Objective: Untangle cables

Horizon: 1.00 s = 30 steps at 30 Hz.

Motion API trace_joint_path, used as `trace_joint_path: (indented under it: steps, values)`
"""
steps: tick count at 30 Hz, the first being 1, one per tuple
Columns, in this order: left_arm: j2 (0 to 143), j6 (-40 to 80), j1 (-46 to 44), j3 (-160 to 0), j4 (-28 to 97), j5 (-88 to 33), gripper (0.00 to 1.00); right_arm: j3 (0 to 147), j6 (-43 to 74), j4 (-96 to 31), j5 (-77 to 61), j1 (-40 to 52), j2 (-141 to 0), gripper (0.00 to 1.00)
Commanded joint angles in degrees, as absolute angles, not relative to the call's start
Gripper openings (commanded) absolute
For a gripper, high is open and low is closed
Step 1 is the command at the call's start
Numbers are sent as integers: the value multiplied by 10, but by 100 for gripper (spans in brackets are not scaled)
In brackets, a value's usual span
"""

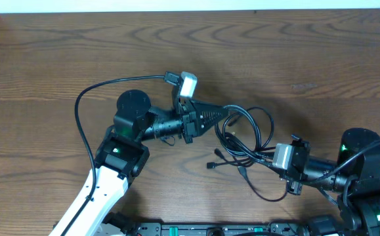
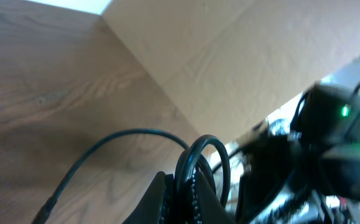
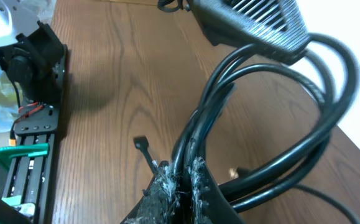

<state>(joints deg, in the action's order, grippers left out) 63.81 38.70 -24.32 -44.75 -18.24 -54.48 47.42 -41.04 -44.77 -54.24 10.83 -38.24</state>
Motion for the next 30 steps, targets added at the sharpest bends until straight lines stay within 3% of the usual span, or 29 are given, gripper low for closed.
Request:
trace_joint_path:
  steps: [1, 15, 28, 29, 30]
  values:
    - [627, 448, -233, -457, -200, -460, 7, 480, -412, -461, -574, 110, -379, 1]
    - [623, 519, -233, -457, -215, -406, 7, 480, -412, -459, -569, 110, -379, 1]
    - [624, 629, -234, -457, -215, -285, 8, 480, -411, -452, -569, 110, -379, 1]
    - [624, 629, -234, -457, -208, -285, 12, 480, -406, -447, -569, 109, -379, 1]
    - [624, 628, -234, -457, -198, -285, 34, 480, -400, -442, -569, 109, -379, 1]
